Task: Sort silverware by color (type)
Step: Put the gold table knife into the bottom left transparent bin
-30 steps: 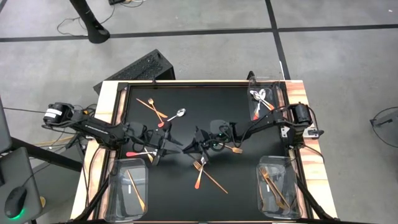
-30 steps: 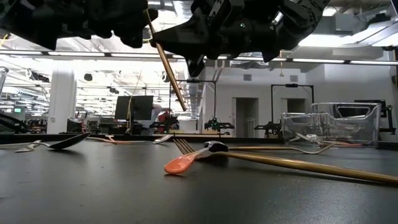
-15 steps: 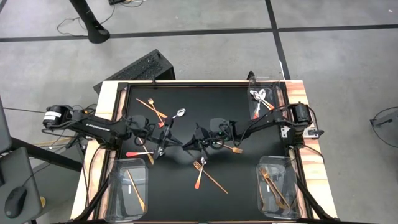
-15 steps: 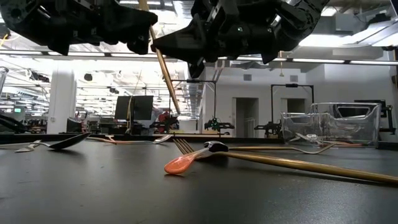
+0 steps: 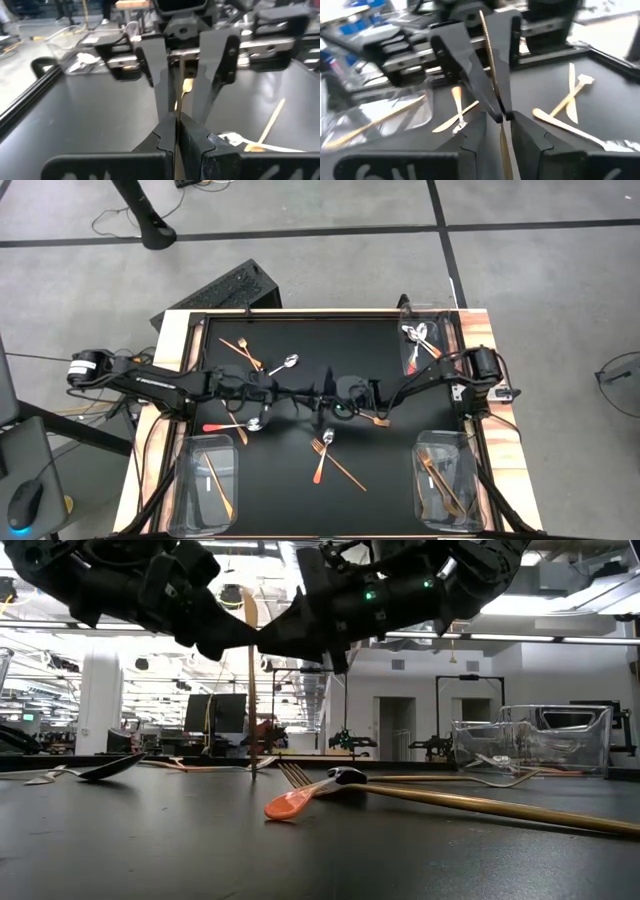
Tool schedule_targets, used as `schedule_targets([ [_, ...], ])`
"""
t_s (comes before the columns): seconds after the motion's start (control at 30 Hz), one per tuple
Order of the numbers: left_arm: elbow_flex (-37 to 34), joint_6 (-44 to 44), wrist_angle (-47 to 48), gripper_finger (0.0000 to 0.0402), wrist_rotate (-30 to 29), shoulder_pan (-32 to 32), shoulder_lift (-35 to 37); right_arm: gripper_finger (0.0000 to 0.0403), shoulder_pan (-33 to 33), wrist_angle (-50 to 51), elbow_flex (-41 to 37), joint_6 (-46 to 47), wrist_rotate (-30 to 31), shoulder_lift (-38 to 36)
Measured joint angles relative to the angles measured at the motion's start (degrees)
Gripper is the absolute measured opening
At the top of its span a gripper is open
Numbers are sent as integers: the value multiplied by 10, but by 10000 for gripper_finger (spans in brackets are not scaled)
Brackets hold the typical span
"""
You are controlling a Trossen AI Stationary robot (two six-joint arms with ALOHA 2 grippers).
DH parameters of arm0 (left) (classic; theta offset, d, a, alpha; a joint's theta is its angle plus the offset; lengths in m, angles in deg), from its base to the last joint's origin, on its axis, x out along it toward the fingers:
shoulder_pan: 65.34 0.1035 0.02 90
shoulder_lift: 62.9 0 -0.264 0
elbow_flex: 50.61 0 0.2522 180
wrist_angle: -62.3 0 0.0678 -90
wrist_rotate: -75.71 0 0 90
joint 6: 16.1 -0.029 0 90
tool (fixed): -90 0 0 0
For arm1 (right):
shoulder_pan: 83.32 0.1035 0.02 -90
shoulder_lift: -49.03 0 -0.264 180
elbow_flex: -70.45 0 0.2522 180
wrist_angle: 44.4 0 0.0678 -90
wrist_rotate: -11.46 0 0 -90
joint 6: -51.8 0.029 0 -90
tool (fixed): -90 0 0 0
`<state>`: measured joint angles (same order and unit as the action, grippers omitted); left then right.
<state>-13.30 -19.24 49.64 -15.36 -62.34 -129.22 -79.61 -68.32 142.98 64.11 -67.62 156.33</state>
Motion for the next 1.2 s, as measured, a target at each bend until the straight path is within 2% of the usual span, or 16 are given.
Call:
schedule_targets([
  [0.1,9,2,35,0,-15,0,14,113,0,43,0,59,36,-6],
  [0.27,23,2,111,0,-43,0,58,113,0,101,0,117,43,-13],
  [0.5,48,27,294,0,-104,-5,164,113,9,105,0,117,61,-13],
  [0.77,50,129,449,0,-101,-29,300,113,10,98,0,112,77,-13],
  [0.9,50,208,526,0,-86,-38,365,113,6,102,0,110,76,-13],
  [1.2,50,397,655,0,36,-42,455,113,-5,103,0,110,72,-13],
])
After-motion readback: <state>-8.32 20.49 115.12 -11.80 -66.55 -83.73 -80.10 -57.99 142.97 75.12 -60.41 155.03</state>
